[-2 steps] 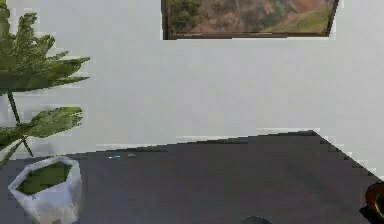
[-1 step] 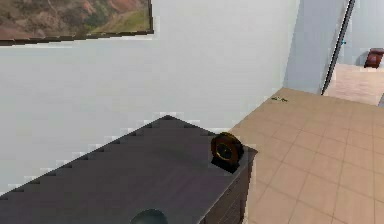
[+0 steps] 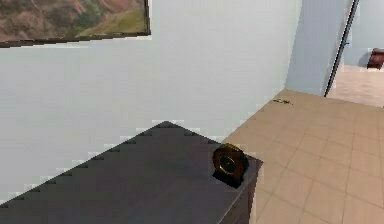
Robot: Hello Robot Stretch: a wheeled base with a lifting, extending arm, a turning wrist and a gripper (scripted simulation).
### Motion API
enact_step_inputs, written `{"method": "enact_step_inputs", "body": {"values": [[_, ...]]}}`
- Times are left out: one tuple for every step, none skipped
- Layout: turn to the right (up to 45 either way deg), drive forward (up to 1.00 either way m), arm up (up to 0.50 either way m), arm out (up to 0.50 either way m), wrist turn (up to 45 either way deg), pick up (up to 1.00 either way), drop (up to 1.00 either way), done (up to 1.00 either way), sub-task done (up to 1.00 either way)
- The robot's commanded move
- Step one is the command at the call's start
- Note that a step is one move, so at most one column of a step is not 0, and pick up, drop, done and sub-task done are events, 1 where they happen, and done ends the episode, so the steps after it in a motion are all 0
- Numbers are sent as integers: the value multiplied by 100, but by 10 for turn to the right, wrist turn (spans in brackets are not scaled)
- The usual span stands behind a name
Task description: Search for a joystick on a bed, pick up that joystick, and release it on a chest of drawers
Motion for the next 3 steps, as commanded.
{"method": "enact_step_inputs", "body": {"values": [[-450,0,0,0,0,0,0,0,0],[-450,0,0,0,0,0,0,0,0],[-30,0,0,0,0,0,0,0,0]]}}
